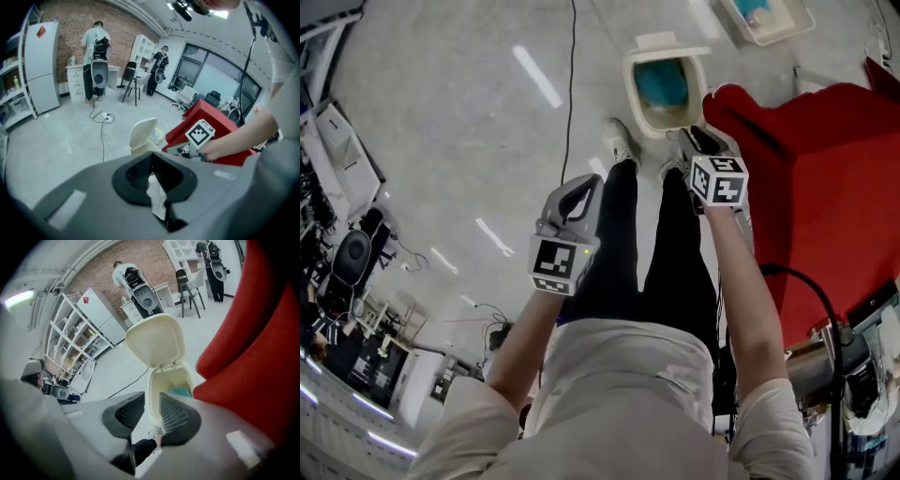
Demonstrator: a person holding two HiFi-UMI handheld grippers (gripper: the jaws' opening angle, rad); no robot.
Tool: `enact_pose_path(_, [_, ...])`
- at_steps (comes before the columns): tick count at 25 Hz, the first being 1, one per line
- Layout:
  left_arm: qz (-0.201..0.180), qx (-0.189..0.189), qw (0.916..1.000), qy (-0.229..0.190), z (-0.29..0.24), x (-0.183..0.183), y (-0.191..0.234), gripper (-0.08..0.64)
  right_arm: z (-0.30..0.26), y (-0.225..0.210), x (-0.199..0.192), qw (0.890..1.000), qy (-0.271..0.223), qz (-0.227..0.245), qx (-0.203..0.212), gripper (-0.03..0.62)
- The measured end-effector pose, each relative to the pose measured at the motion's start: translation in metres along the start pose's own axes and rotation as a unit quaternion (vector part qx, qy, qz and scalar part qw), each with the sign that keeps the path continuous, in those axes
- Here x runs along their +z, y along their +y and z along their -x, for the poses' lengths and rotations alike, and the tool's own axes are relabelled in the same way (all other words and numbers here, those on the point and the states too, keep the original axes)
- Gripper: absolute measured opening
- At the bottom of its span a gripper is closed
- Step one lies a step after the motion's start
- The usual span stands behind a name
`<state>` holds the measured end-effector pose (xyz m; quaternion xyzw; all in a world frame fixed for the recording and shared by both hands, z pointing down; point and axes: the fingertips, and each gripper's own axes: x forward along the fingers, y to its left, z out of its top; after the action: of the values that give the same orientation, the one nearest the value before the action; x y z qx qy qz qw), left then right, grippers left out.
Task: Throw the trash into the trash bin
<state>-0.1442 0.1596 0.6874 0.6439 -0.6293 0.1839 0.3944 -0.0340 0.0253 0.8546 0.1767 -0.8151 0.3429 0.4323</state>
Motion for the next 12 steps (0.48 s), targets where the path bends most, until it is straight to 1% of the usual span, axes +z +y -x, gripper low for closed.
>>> enact_pose_path(6, [-0.012,-0.005,0.9999,0.003,0.025,0.021,-0.017,0.005,0.054,0.022,0.011,1.000,-0.020,0.011,0.007,0.049])
enact_pose_path(12, [-0.018,-0.010,0.9997,0.010,0.045,0.031,-0.034,0.005,0.105,0.034,0.023,0.999,-0.036,0.013,0.009,0.012])
